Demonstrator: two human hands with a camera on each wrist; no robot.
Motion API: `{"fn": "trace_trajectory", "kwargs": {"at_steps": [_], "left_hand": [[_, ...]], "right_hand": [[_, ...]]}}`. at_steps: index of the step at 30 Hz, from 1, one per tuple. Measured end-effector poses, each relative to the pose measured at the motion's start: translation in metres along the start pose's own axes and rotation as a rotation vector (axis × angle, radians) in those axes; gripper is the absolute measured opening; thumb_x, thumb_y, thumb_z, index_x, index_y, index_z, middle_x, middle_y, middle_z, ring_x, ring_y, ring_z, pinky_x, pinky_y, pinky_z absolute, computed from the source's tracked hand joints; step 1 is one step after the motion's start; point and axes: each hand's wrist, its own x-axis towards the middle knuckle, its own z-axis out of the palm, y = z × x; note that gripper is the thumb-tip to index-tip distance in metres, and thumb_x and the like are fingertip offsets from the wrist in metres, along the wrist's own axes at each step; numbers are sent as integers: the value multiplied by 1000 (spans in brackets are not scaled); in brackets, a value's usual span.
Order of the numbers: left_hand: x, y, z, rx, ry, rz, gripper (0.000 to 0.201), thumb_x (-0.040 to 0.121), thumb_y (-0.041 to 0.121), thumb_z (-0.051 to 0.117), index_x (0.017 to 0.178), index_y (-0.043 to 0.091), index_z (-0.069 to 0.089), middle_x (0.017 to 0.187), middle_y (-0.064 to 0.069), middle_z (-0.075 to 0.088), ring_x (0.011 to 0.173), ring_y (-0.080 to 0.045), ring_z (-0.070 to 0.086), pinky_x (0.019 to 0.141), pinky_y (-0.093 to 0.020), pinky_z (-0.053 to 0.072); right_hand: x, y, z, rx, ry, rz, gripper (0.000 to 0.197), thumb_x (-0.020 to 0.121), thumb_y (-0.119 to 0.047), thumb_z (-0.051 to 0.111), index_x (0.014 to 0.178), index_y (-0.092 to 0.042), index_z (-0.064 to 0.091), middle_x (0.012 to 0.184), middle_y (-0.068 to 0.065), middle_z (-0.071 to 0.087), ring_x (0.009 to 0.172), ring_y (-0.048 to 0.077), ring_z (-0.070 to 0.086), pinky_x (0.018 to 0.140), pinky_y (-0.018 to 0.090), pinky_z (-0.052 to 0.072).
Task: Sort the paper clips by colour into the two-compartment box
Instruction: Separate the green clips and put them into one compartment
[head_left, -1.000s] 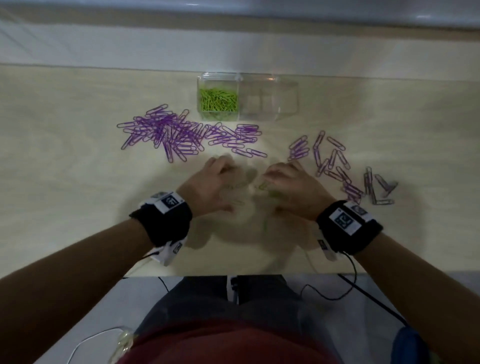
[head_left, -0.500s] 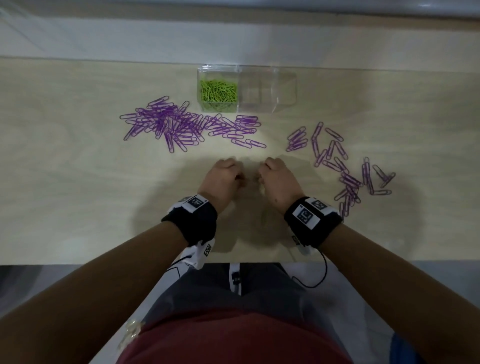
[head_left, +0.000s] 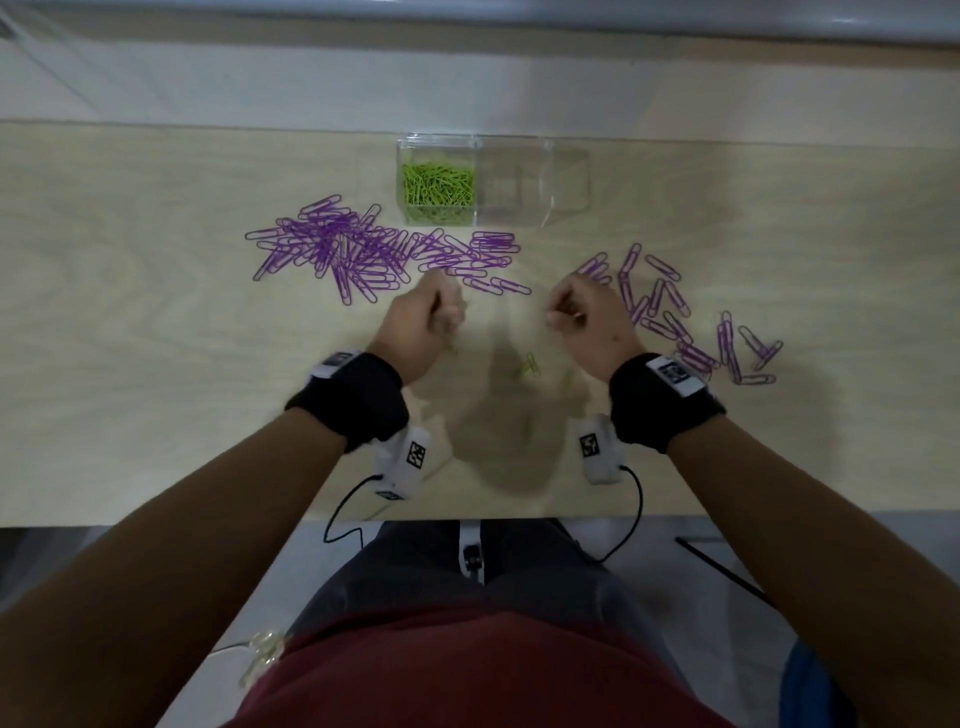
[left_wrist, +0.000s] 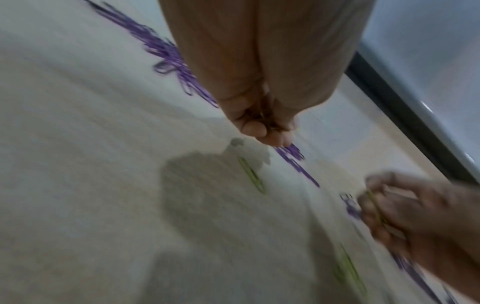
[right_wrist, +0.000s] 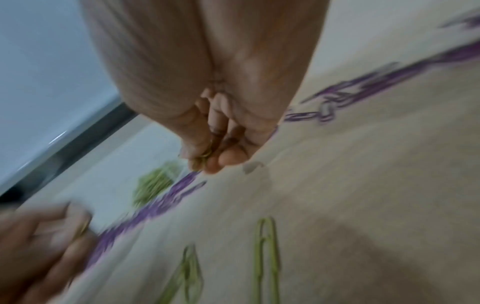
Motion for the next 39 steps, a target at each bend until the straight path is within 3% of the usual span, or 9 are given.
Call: {"fn": "trace_trajectory", "kwargs": {"at_steps": [3,7,10,17,20,24,29,32,39], "left_hand": [[5,-9,-19,99,18,-151,38,90,-8,42,89,30,46,76,4,53,63,-5,51,59,-15,43],[0,-21,-28,161,-108,-128,33,88,-14,32,98,10,52,84,9,51,69,1,46,69,-12,38],[-5,-20,-21,270,-147,10,15,87,-13,41,93,-5,53,84,-2,51,69,-1,41,68,-4,33],[-2,-32,-12,694,-332,105,11,83,8,61,82,10,50,90,-15,53,91,-38,55,87,-50,47],[-3,-22,-5,594,-316,78,13,89,1,45,85,12,39,85,-12,48,78,-31,47,73,-34,40],[-5,0,7,375,-282,-19,4,91,7,31,91,10,30,67,-14,48,57,-28,39,54,-34,32],[-8,10,41,396,-314,-10,17,92,11,36,109,9,39,86,-13,55,73,-29,50,66,-35,40],[-12,11,62,523,-262,-23,18,94,20,43,105,7,46,99,-16,58,87,-34,55,73,-40,45],[-11,6,68,610,-247,-121,35,86,16,52,119,5,49,113,-19,57,102,-37,53,82,-39,43]], "right_hand": [[-6,10,-18,325,-34,156,27,90,14,41,102,-6,56,81,12,55,65,13,58,64,21,47],[-22,26,-31,510,-114,281,23,94,9,38,93,-3,58,76,11,53,64,16,54,62,26,43],[-32,31,-36,174,-131,123,17,87,6,54,81,-9,58,69,4,50,58,8,46,58,21,39],[-37,37,-15,-544,-317,-135,14,77,-11,67,86,-18,60,90,-4,44,80,18,49,67,28,38],[-39,38,-13,-648,-324,-191,15,82,-8,63,80,-15,49,91,-2,39,76,18,46,64,30,42],[-42,36,-15,-516,-263,-118,17,87,-10,52,79,-14,38,79,0,41,67,22,41,59,34,36],[-48,33,-17,-155,-81,40,9,89,-9,38,96,-14,42,72,16,55,63,28,47,59,28,36],[-50,24,-8,-106,-56,47,21,86,-19,37,98,-9,52,75,6,57,65,15,51,60,28,35],[-45,10,24,-312,-41,108,23,82,-20,65,100,-8,55,92,9,62,86,29,57,73,34,44]]}}
